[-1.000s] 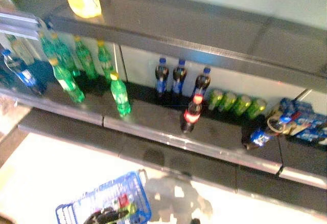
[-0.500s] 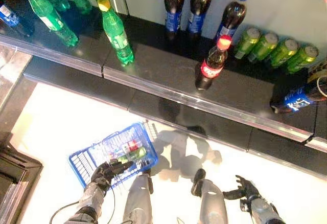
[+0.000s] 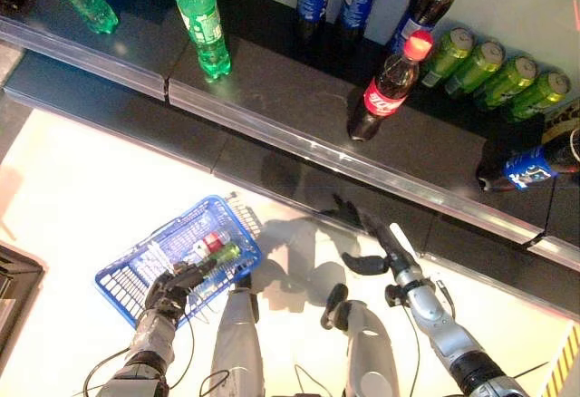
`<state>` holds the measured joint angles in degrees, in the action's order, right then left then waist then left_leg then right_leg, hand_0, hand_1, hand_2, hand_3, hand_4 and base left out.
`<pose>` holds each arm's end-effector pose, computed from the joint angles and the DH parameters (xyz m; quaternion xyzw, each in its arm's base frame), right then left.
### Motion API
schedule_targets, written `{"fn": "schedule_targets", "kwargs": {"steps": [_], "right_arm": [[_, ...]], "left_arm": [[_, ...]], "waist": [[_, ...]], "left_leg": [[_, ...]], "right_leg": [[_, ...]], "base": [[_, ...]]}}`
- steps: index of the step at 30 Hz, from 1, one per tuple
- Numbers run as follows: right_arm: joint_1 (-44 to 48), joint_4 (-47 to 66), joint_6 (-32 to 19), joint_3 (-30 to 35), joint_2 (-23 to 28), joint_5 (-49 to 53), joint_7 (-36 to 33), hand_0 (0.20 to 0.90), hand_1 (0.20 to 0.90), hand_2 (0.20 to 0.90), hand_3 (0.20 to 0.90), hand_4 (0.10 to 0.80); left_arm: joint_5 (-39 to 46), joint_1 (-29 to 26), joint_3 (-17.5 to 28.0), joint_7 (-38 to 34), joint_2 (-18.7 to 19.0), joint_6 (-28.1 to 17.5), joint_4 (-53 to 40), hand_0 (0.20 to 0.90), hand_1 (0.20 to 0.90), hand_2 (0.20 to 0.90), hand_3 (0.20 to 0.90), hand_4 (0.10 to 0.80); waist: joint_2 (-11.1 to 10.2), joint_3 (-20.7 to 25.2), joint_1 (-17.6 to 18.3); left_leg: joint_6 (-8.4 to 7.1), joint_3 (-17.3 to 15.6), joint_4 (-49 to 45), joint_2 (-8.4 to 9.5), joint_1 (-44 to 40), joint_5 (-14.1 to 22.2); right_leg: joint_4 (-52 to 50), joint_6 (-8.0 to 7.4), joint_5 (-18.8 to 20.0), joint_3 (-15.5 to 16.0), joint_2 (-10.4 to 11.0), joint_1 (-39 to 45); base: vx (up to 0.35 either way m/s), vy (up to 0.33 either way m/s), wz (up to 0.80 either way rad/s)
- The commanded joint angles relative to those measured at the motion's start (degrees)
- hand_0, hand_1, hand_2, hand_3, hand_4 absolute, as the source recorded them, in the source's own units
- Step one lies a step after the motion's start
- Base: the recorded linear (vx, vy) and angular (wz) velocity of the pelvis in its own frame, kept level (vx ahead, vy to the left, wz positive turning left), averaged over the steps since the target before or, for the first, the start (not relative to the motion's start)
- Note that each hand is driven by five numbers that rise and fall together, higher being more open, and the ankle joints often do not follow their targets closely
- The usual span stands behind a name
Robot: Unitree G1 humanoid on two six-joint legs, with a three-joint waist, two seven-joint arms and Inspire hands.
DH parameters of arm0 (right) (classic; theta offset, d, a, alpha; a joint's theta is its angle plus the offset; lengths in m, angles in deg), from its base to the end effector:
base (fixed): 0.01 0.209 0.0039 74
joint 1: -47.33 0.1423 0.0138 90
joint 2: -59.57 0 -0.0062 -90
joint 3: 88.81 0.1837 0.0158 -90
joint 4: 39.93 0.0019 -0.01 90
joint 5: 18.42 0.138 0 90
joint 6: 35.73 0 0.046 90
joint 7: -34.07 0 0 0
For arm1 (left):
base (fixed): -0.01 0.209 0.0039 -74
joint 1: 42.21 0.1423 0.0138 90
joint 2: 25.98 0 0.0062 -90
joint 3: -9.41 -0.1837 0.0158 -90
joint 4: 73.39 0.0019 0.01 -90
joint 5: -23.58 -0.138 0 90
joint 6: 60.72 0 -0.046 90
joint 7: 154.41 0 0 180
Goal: Pick up the drink and place into the basket.
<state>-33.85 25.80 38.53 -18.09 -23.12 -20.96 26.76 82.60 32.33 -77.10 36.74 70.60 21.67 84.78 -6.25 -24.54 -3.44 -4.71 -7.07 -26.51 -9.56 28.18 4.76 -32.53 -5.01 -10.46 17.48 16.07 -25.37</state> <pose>0.2172 -0.1852 0.0072 -0.2450 0.0122 0.0983 0.9645 0.1759 0.2849 -0.0550 -0.3091 0.2277 0.2516 0.8885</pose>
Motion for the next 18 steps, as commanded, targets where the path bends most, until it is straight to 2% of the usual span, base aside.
{"fn": "schedule_targets", "kwargs": {"steps": [1, 6, 11, 15, 18], "right_arm": [[0.1, 9.3, -4.6, 0.8, 5.0, -4.7, -2.6, 0.9, 0.9, 0.9, 0.9, 0.8], [2.0, 16.5, -5.4, 0.5, 9.2, -8.9, -3.9, 0.9, 0.9, 0.9, 0.9, 0.8], [3.1, 21.4, -5.5, 0.9, 11.6, -12.1, -6.8, 0.9, 0.9, 0.9, 0.9, 0.8], [3.7, 23.1, -6.5, 1.3, 12.7, -12.2, -10.1, 0.9, 0.9, 0.9, 0.9, 0.8], [3.9, 24.9, -7.5, 3.6, 12.9, -8.2, -12.1, 0.9, 0.9, 0.9, 0.9, 0.8]], "left_arm": [[10.1, 4.2, -1.7, 12.0, -2.1, 2.9, -3.7, 0.3, 0.3, 0.3, 0.2, 0.1], [14.1, 3.8, -3.3, 14.4, -2.3, 5.2, -5.5, 0.3, 0.3, 0.3, 0.2, 0.1], [14.1, 3.5, -4.1, 14.3, -2.5, 5.1, -5.9, 0.3, 0.3, 0.3, 0.2, 0.1], [13.4, 2.6, -4.2, 14.4, -2.3, 5.1, -5.2, 0.3, 0.3, 0.3, 0.2, 0.1], [12.9, 2.6, -4.1, 14.9, -2.4, 4.9, -5.0, 0.3, 0.3, 0.3, 0.2, 0.1]], "waist": [[0.0, 2.8, -0.5], [0.2, 2.5, -0.4], [0.3, 2.0, -0.3], [0.2, 1.7, -0.2], [0.2, 1.5, -0.2]], "left_leg": [[2.73, 0.4, 5.6, 1.51, -5.4, -0.5], [3.2, 0.2, 6.7, 1.78, -5.5, -0.8], [3.7, -0.3, 7.3, 2.09, -5.9, -0.8], [3.97, -0.7, 7.6, 2.12, -6.1, -0.6], [4.28, -1.1, 7.8, 2.2, -6.6, -0.3]], "right_leg": [[1.8, -5.79, 10.9, -2.0, 1.1, -3.4], [2.5, -6.2, 11.7, -1.7, 1.2, -3.2], [3.0, -6.44, 12.1, -1.3, 1.1, -2.7], [3.0, -6.5, 12.5, -0.7, 1.3, -2.5], [2.7, -6.53, 12.8, -0.1, 1.6, -2.1]], "base": [[-0.019, 0.01, 0.06], [-0.022, 0.025, 0.08], [-0.001, 0.012, 0.03], [0.002, 0.002, 0.02], [0.029, -0.006, 0.0]]}}
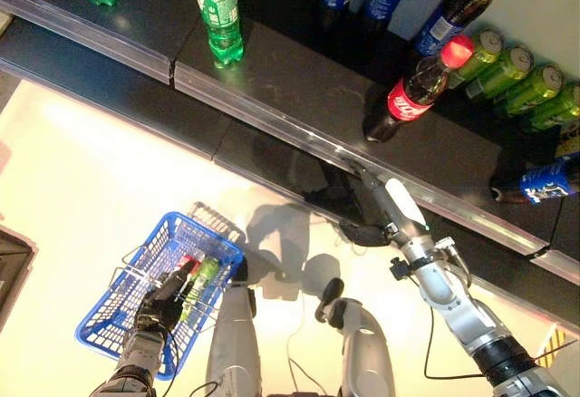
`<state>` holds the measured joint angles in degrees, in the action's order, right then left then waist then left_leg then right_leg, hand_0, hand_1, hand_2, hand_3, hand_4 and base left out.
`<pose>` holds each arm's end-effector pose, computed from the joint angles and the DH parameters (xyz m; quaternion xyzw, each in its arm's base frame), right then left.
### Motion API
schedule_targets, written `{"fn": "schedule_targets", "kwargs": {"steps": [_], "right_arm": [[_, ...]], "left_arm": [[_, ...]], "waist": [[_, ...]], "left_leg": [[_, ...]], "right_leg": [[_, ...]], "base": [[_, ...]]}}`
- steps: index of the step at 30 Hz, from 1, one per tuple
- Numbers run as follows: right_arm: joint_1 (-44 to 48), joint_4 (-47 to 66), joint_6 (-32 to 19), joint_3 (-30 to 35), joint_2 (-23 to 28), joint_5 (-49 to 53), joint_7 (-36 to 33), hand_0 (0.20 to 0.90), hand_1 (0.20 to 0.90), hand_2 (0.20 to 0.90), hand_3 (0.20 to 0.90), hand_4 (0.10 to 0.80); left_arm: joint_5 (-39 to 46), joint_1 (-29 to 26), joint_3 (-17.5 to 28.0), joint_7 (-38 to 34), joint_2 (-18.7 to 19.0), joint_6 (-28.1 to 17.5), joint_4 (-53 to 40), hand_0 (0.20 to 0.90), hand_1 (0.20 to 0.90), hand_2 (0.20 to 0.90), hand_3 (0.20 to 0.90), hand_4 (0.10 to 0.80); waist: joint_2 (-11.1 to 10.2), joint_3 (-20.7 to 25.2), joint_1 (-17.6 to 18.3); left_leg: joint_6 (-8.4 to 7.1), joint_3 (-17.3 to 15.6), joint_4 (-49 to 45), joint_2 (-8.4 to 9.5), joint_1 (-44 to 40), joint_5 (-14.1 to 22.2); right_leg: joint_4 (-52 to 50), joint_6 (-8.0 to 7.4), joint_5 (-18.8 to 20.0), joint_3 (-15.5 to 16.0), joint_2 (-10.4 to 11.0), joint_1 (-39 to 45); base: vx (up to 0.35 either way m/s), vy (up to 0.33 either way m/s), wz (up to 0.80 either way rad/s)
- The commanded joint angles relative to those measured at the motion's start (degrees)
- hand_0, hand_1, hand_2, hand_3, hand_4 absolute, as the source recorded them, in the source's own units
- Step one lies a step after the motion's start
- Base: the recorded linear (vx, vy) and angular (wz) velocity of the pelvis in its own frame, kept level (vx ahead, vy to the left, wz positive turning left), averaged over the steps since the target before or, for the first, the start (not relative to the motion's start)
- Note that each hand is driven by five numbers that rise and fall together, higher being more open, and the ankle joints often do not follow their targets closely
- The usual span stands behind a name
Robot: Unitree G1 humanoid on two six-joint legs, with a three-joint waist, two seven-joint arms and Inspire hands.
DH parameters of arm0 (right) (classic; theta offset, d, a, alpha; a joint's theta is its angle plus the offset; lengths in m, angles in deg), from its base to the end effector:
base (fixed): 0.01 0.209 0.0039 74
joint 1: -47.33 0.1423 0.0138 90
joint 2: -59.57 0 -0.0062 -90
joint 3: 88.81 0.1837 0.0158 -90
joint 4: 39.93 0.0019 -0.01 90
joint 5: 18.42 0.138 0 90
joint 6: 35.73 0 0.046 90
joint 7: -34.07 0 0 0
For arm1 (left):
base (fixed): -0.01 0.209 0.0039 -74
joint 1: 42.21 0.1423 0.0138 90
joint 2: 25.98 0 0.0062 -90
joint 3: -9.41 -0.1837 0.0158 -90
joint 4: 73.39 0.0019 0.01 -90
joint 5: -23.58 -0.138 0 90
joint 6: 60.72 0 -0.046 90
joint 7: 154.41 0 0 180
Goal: Pick up the drink and place into the basket.
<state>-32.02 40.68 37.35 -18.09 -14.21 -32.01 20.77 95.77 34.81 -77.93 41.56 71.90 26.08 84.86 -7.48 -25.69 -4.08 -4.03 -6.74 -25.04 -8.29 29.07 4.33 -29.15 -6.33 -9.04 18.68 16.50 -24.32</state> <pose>0.2282 -0.1918 0.0618 -0.3686 -0.1608 0.0927 0.9109 0.1595 0.2911 -0.0614 -0.4066 0.2111 0.2606 0.8498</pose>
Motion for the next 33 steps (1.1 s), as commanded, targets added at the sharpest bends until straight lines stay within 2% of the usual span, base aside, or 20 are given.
{"fn": "schedule_targets", "kwargs": {"steps": [1, 8, 16, 27, 33], "right_arm": [[2.0, 10.5, -6.5, 4.3, 3.9, 3.6, -6.5, 0.9, 0.9, 0.9, 0.9, 0.8], [1.7, 12.4, -9.4, 9.6, 3.1, 13.9, -6.8, 0.9, 0.9, 0.9, 0.9, 0.8], [0.5, 10.5, -11.6, 13.8, -0.4, 23.6, -5.2, 0.9, 0.9, 0.9, 0.9, 0.8], [-0.4, 8.0, -11.7, 16.5, -4.3, 30.6, -2.4, 0.9, 0.9, 0.9, 0.9, 0.8], [-0.8, 7.1, -11.8, 16.5, -5.6, 30.0, -2.4, 0.9, 0.9, 0.9, 0.9, 0.8]], "left_arm": [[-0.3, 0.1, -3.2, 10.1, -3.7, 0.6, -5.2, 0.3, 0.3, 0.3, 0.2, 0.1], [0.5, 0.1, -3.2, 10.7, -4.3, 0.8, -5.9, 0.3, 0.3, 0.3, 0.2, 0.1], [0.6, -0.3, -2.9, 10.8, -4.8, 1.3, -5.9, 0.3, 0.3, 0.3, 0.2, 0.1], [-0.8, 0.4, -2.4, 11.4, -5.2, 1.7, -5.5, 0.3, 0.3, 0.3, 0.2, 0.1], [-1.2, 0.4, -2.7, 11.5, -5.5, 1.7, -5.5, 0.3, 0.3, 0.3, 0.2, 0.1]], "waist": [[1.5, 2.6, 0.4], [2.2, 1.9, 1.0], [3.0, 1.5, 1.4], [3.5, 1.5, 1.5], [4.0, 1.4, 1.7]], "left_leg": [[3.65, -1.5, 6.5, 1.0, -7.6, 0.2], [4.17, -1.9, 6.9, 1.71, -8.1, 0.6], [4.71, -1.9, 6.5, 2.53, -8.4, 1.2], [5.2, -2.0, 7.3, 3.35, -9.2, 1.2], [5.39, -2.1, 7.4, 3.74, -9.4, 1.2]], "right_leg": [[-0.7, -5.21, 11.4, -1.2, 1.2, -3.1], [-0.9, -5.12, 11.8, -1.3, 1.3, -3.3], [-1.9, -4.84, 11.8, -1.3, 1.8, -3.8], [-2.1, -4.65, 12.2, -1.0, 1.9, -3.9], [-2.2, -4.64, 12.5, -0.9, 2.1, -4.0]], "base": [[0.039, -0.004, -0.02], [0.0, 0.0, 0.0], [0.008, 0.01, 0.01], [0.004, 0.0, 0.01], [0.0, 0.0, 0.0]]}}
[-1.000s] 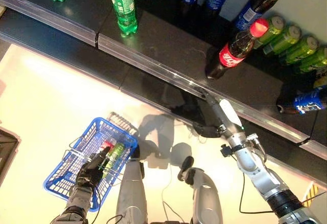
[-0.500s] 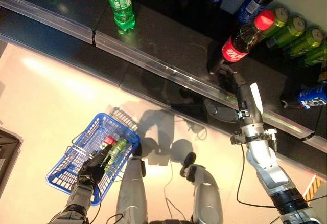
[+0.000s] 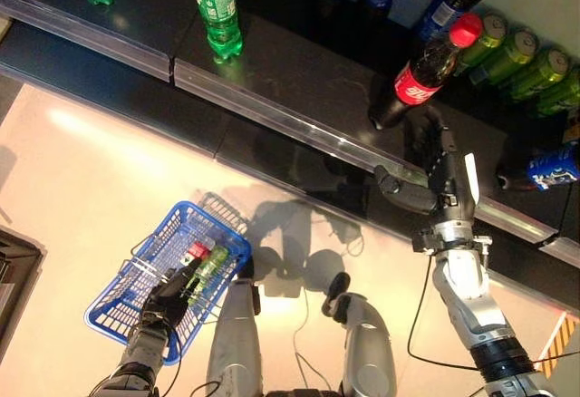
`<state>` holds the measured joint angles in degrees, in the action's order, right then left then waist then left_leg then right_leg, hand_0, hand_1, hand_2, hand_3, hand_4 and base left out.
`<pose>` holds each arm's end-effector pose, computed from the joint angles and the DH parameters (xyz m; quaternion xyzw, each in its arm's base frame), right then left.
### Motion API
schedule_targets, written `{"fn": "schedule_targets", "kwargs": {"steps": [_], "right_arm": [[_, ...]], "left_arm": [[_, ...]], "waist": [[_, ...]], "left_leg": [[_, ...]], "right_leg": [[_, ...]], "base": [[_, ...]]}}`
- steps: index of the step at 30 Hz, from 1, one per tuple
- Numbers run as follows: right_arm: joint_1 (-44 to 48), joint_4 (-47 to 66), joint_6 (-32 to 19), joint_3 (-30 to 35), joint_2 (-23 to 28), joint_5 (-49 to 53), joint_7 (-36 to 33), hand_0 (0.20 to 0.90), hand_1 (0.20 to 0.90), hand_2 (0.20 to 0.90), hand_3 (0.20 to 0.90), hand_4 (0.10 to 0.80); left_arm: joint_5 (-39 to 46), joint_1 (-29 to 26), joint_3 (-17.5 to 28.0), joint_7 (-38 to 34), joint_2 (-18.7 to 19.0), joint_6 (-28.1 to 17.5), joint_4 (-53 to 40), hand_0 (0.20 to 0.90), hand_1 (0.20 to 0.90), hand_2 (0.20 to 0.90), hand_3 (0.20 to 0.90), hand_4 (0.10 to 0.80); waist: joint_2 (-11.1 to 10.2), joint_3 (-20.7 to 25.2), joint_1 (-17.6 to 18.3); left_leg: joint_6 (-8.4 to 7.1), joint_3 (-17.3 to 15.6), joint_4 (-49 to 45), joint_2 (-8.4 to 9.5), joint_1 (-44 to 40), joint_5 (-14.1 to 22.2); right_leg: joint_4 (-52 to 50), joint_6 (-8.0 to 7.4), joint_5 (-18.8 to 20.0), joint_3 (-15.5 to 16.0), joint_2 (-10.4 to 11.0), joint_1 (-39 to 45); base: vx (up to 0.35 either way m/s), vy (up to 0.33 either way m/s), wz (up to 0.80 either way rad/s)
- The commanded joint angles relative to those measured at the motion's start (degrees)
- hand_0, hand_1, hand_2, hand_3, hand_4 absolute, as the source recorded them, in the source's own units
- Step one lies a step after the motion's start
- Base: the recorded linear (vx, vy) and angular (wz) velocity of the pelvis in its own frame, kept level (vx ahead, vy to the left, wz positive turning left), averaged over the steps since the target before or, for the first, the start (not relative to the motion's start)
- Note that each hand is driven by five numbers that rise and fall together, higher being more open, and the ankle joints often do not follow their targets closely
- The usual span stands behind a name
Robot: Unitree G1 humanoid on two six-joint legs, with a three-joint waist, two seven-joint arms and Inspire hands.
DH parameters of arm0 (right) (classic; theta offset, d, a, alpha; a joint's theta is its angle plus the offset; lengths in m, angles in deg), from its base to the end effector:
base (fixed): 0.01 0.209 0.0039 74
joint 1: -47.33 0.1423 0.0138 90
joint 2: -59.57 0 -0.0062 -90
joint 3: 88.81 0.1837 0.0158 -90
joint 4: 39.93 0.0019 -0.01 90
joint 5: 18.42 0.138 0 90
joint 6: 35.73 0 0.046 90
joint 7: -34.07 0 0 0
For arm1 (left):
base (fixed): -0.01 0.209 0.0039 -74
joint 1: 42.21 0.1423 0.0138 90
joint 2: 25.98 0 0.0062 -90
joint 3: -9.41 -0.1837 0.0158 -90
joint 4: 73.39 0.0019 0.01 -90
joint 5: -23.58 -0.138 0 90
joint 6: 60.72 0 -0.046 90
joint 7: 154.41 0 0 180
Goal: Pick up the drink and place into the basket.
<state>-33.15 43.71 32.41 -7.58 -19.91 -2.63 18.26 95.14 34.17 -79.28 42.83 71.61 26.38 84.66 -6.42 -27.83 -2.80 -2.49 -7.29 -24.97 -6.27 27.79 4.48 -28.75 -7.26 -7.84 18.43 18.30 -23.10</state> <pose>0.2309 -0.2036 0.0845 -0.0614 -0.2009 -0.0504 0.9764 0.1641 0.2870 -0.0610 -0.4036 0.2145 0.2362 0.8575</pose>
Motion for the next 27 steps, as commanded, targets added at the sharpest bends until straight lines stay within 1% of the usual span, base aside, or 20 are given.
{"fn": "schedule_targets", "kwargs": {"steps": [1, 7, 14, 21, 27], "right_arm": [[0.3, 3.9, -6.7, 6.0, 0.0, 0.6, -0.1, 0.9, 0.9, 0.9, 0.9, 0.8], [0.2, 2.5, -6.3, 6.5, -0.3, 1.0, -0.8, 0.9, 0.9, 0.9, 0.9, 0.8], [0.9, 1.8, -7.3, 7.2, -0.1, 0.5, -0.5, 0.9, 0.9, 0.9, 0.9, 0.8], [4.6, 1.2, -6.9, 8.1, 1.6, -0.1, -2.7, 0.9, 0.9, 0.9, 0.9, 0.8], [9.5, -1.1, -4.9, 9.0, 2.7, 1.7, -4.3, 0.9, 0.9, 0.9, 0.9, 0.8]], "left_arm": [[-0.4, 1.0, -1.4, 10.2, -5.2, 1.4, -5.3, 0.3, 0.3, 0.3, 0.2, 0.1], [-1.0, 1.0, -1.2, 10.7, -5.2, 1.7, -5.0, 0.3, 0.3, 0.3, 0.2, 0.1], [-1.7, 1.0, -1.3, 10.7, -5.2, 2.1, -5.0, 0.3, 0.3, 0.3, 0.2, 0.1], [-2.8, 1.1, -1.8, 10.8, -5.0, 2.8, -5.0, 0.3, 0.3, 0.3, 0.2, 0.1], [-4.5, 1.0, -1.8, 10.8, -4.5, 4.0, -5.2, 0.3, 0.3, 0.3, 0.2, 0.1]], "waist": [[3.0, 3.5, 0.5], [3.4, 3.5, 0.6], [3.6, 3.4, 0.5], [3.6, 3.3, -0.3], [3.3, 3.6, -1.2]], "left_leg": [[3.88, -1.6, 7.5, 1.76, -8.2, 1.0], [4.01, -1.8, 7.8, 1.99, -8.4, 0.9], [4.15, -1.9, 8.2, 2.22, -8.7, 0.8], [4.17, -1.6, 8.7, 2.24, -9.2, 0.6], [4.24, -1.3, 8.3, 2.21, -9.8, 1.0]], "right_leg": [[-2.6, -3.67, 11.2, -0.6, 0.3, -5.3], [-2.6, -3.64, 11.4, -0.7, 0.3, -5.6], [-2.3, -3.71, 12.0, -0.6, 0.4, -5.5], [-1.8, -3.8, 12.5, -0.2, 0.6, -5.2], [-2.0, -3.83, 13.0, 0.3, 1.0, -4.6]], "base": [[0.0, 0.0, 0.0], [0.0, 0.0, 0.0], [0.0, 0.0, 0.0], [0.0, 0.0, 0.0], [0.012, -0.008, 0.01]]}}
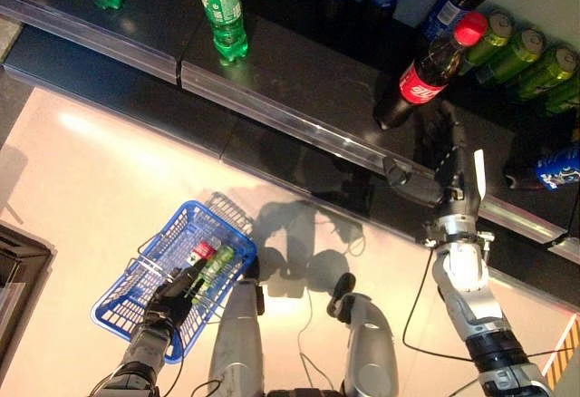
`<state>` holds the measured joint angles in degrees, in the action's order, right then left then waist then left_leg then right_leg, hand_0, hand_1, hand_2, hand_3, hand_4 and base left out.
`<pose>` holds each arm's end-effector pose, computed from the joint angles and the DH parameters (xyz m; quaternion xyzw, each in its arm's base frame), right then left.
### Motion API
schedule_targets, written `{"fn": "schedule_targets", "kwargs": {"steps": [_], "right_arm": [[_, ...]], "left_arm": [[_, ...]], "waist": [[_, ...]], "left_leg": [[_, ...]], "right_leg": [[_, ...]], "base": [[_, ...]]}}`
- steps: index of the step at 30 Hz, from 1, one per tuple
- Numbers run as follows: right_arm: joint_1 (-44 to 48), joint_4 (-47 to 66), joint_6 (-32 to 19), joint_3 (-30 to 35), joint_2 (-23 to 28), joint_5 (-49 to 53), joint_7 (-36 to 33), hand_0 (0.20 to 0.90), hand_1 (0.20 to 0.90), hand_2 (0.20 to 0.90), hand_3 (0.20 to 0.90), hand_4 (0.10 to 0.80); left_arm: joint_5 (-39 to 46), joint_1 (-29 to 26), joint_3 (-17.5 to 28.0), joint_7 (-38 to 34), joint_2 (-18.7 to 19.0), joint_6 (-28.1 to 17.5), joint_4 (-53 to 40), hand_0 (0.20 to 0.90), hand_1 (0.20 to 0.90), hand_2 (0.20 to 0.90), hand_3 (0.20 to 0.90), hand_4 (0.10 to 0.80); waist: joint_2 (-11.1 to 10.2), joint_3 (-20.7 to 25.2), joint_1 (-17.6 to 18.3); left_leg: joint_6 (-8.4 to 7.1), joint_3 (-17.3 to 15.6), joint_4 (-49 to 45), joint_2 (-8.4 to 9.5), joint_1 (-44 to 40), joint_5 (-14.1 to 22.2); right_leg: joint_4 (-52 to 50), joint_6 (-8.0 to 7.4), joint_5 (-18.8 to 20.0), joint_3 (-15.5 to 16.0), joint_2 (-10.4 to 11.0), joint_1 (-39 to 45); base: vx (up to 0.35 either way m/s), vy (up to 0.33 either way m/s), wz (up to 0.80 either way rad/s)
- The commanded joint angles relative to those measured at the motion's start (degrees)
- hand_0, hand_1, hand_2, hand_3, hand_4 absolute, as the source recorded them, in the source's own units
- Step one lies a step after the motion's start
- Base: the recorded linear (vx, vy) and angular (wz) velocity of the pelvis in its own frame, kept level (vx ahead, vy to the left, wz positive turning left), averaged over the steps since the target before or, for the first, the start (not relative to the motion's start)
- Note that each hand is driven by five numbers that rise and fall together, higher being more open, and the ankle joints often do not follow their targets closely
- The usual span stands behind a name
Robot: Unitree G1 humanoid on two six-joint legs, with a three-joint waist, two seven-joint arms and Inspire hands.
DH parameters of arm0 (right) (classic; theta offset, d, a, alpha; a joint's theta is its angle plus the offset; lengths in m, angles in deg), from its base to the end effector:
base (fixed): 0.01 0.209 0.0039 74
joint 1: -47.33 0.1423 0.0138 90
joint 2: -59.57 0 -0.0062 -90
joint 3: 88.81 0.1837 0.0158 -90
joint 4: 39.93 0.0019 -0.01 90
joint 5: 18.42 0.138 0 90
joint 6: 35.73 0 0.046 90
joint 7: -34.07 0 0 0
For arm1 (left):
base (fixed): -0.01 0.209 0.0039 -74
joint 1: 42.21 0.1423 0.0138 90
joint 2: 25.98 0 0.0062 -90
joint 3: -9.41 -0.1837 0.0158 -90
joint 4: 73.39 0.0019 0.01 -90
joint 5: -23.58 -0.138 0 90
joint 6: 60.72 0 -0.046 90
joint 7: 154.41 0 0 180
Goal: Pick up the drink and place into the basket.
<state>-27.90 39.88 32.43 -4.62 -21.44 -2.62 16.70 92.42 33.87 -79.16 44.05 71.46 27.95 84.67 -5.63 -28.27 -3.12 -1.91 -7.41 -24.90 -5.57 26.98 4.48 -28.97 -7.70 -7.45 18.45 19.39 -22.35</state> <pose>0.2485 -0.2069 0.0970 -0.0465 -0.2232 -0.0902 0.9695 0.1656 0.2850 -0.0613 -0.3969 0.2295 0.2126 0.8629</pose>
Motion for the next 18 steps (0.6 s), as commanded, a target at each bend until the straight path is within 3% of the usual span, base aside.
{"fn": "schedule_targets", "kwargs": {"steps": [1, 18], "right_arm": [[4.7, 2.5, -4.7, 6.1, 4.2, 1.7, -2.9, 0.9, 0.9, 0.9, 0.9, 0.8], [16.5, -9.4, -0.4, 7.7, 11.2, 10.4, -2.6, 0.9, 0.9, 0.9, 0.9, 0.8]], "left_arm": [[-1.9, 1.3, -1.9, 9.5, -4.3, 2.5, -5.2, 0.3, 0.3, 0.3, 0.2, 0.1], [-3.8, 0.7, -4.6, 9.4, -3.1, 4.3, -5.2, 0.3, 0.3, 0.3, 0.2, 0.1]], "waist": [[2.4, 4.1, -0.9], [3.3, 4.4, -3.2]], "left_leg": [[3.67, -1.1, 8.2, 1.52, -9.1, 1.1], [4.15, 0.2, 8.5, 2.65, -10.3, 1.6]], "right_leg": [[-1.9, -3.4, 12.7, 0.3, -0.1, -5.3], [-2.4, -3.62, 13.3, 1.2, 0.9, -4.7]], "base": [[0.031, -0.019, 0.03], [0.009, -0.004, 0.01]]}}
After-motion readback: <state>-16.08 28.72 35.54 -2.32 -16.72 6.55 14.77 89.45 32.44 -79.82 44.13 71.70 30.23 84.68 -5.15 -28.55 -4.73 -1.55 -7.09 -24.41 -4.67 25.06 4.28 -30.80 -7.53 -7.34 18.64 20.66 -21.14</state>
